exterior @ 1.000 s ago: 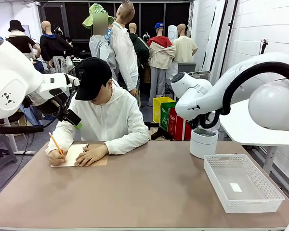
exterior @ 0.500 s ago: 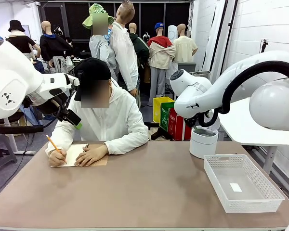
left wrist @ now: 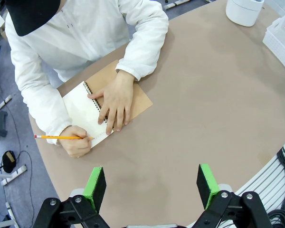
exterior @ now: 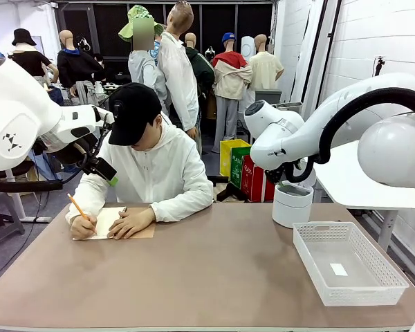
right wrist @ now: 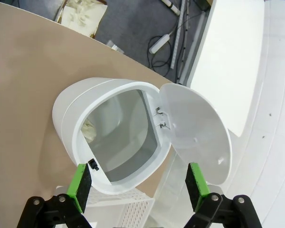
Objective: Sort the paper based on its condition.
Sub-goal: If a person hands you a paper, place it in the Organizing basket , and if it's crumpled, put it in the Trash can.
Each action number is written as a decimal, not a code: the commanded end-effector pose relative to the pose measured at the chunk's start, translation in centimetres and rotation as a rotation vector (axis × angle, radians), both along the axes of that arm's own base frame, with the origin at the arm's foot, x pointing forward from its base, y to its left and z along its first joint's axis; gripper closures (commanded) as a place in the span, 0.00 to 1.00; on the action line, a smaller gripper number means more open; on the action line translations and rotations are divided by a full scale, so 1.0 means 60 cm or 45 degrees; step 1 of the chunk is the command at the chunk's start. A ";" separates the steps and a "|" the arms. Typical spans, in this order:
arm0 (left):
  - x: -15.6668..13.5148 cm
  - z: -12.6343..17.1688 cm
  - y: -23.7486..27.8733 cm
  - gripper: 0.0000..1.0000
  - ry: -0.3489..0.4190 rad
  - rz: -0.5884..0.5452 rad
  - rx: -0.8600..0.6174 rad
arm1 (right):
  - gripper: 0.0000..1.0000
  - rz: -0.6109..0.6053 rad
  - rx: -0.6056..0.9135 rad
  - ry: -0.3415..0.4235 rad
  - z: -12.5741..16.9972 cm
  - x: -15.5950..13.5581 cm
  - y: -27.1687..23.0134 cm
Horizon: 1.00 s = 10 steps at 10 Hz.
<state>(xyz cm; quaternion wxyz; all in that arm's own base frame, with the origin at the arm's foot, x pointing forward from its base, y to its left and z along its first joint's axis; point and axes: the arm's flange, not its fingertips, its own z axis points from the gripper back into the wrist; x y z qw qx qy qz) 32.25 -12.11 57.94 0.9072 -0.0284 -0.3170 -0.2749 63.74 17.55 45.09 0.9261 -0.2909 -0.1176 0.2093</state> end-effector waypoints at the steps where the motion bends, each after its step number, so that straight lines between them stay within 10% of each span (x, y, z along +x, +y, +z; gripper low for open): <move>1: 0.001 -0.001 0.001 0.00 -0.002 0.001 -0.007 | 0.00 0.001 -0.001 -0.003 -0.003 0.003 -0.003; 10: 0.001 -0.001 0.001 0.00 -0.002 0.001 -0.007 | 0.00 0.068 0.207 -0.046 0.035 -0.021 0.011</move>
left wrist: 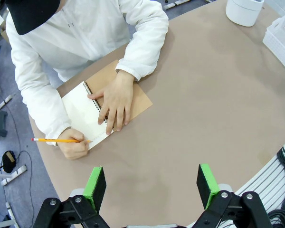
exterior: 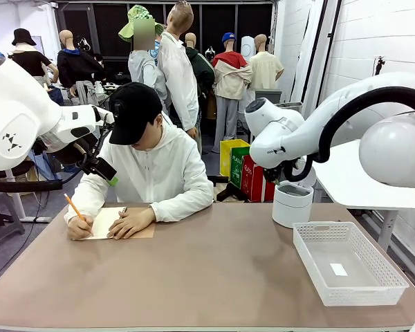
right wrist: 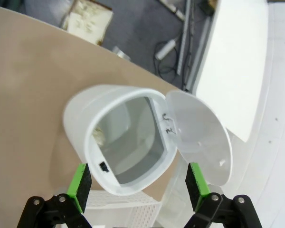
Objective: Sort the paper based on its condition.
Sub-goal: If a person hands you a paper, place it in the Organizing basket , and if it's crumpled, put it in the Trash can.
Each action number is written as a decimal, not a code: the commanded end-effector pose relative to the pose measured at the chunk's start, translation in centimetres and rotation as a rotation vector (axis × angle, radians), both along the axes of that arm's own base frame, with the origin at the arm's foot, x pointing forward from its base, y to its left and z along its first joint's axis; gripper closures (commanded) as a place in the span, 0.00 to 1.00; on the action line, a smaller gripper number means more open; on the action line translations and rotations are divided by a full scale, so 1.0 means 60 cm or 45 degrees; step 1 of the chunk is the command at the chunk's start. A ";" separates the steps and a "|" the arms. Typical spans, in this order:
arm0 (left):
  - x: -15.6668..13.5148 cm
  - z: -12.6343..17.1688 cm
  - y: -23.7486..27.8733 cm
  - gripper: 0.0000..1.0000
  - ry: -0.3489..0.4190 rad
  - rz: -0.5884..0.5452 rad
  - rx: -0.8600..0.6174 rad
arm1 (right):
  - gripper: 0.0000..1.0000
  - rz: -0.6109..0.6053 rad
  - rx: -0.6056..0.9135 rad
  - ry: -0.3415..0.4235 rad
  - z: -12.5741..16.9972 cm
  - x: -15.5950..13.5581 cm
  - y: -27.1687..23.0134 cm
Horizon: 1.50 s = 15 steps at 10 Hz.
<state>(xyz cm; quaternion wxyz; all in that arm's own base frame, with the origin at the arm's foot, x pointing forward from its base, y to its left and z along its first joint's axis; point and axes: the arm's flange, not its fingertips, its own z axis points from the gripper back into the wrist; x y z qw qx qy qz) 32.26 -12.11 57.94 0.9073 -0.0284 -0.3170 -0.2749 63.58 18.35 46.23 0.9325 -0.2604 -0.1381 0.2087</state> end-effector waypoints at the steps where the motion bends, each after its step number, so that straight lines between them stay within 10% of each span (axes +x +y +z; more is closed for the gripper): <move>1: 0.001 -0.001 0.001 0.00 -0.002 0.001 -0.007 | 0.00 0.109 0.199 -0.001 0.035 -0.032 0.009; 9: 0.001 -0.001 0.001 0.00 -0.002 0.001 -0.007 | 0.00 0.709 0.772 0.026 0.103 -0.203 0.004; 15: 0.001 -0.001 0.001 0.00 -0.002 0.001 -0.007 | 0.00 0.830 0.855 0.006 0.117 -0.236 -0.008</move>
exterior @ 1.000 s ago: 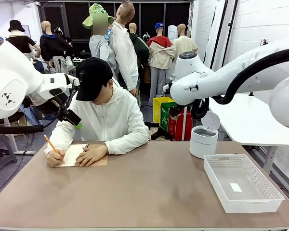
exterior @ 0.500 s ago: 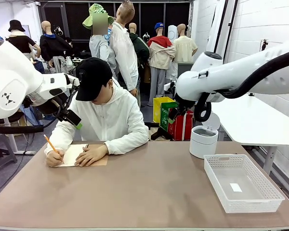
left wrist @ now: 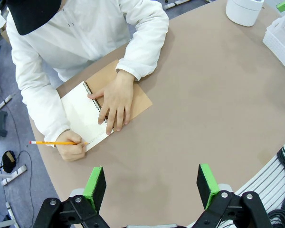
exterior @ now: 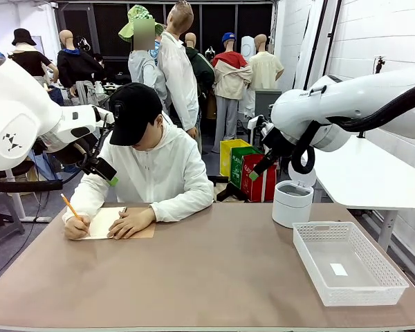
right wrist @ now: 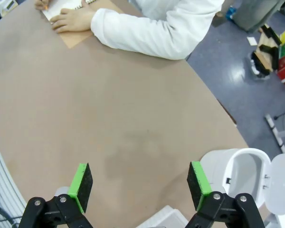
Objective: Sort the paper based on its condition.
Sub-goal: If a person hands you a paper, place it in the Organizing basket , and if it's crumpled, put it in the Trash can.
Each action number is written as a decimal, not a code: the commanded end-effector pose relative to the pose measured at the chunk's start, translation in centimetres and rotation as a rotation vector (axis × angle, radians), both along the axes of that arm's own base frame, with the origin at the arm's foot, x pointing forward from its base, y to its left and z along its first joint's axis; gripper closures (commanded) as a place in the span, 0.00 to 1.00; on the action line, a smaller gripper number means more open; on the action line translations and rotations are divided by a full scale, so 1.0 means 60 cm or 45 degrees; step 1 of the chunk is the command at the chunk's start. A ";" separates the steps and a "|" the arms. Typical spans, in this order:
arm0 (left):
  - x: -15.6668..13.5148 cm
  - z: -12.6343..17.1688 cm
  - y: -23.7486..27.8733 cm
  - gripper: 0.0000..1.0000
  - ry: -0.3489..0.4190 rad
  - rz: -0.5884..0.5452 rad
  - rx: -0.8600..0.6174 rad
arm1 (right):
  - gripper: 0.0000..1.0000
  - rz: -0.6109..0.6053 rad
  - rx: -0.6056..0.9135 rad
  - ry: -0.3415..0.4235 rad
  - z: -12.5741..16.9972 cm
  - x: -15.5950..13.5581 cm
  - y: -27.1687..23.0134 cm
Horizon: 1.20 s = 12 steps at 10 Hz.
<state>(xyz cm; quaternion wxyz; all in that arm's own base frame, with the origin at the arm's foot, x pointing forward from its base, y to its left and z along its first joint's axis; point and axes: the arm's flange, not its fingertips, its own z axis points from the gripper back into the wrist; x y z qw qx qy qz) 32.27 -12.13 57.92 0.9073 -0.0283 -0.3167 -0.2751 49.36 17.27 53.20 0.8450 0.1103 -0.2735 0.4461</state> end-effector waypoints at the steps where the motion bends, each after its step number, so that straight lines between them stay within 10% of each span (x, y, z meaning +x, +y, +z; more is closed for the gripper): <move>1: 0.001 0.000 0.001 0.00 -0.002 0.001 -0.008 | 0.00 -0.028 0.009 0.017 0.001 0.001 0.010; 12: 0.001 0.000 0.001 0.00 -0.002 0.001 -0.008 | 0.00 0.226 0.239 -0.111 0.054 -0.124 -0.001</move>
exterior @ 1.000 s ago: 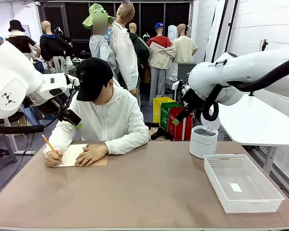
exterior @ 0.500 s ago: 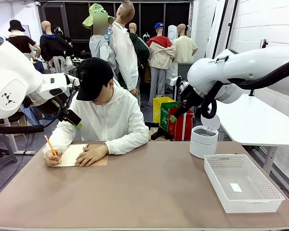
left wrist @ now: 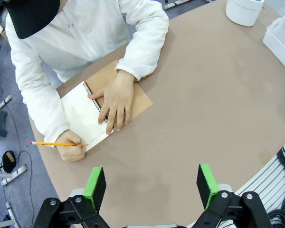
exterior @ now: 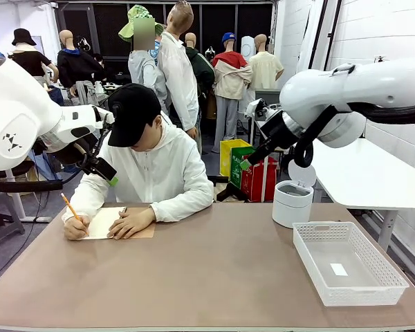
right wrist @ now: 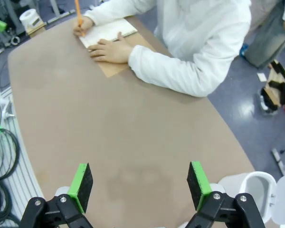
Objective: Sort the paper based on its condition.
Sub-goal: If a person hands you a paper, place it in the Organizing basket , and if it's crumpled, put it in the Trash can.
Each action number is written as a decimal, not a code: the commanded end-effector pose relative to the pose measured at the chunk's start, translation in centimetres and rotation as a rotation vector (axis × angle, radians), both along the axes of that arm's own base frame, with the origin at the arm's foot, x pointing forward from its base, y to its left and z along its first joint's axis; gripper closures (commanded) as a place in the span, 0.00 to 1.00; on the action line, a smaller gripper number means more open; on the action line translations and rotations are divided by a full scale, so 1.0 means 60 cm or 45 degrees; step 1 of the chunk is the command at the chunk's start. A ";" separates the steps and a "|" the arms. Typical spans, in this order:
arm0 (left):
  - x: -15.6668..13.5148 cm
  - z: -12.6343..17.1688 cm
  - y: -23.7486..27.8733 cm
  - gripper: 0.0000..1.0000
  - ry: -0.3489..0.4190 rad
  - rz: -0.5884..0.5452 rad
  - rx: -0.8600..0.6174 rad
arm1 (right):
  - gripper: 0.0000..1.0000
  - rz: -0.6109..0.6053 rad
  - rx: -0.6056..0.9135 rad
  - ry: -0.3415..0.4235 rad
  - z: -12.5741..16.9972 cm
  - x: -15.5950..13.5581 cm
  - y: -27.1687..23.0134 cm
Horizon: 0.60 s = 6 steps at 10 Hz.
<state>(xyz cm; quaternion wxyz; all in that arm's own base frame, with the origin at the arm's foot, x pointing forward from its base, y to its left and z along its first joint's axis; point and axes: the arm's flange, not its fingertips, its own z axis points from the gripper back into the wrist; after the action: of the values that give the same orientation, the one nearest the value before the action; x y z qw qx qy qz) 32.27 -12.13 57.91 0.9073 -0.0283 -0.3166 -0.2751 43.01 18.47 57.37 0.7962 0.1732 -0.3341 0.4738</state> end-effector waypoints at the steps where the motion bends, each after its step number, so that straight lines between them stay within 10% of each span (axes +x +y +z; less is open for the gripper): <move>1: 0.001 0.000 0.001 0.00 -0.003 0.001 -0.008 | 0.00 0.111 0.043 -0.025 -0.012 -0.029 -0.023; 6: 0.001 0.000 0.001 0.00 -0.003 0.001 -0.008 | 0.00 0.101 0.017 -0.018 0.005 -0.037 -0.015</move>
<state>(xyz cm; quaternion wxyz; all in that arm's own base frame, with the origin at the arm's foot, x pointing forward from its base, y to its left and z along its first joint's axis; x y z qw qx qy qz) 32.27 -12.13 57.91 0.9073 -0.0282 -0.3166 -0.2751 40.58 17.43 57.76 0.7715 0.1899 -0.3348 0.5065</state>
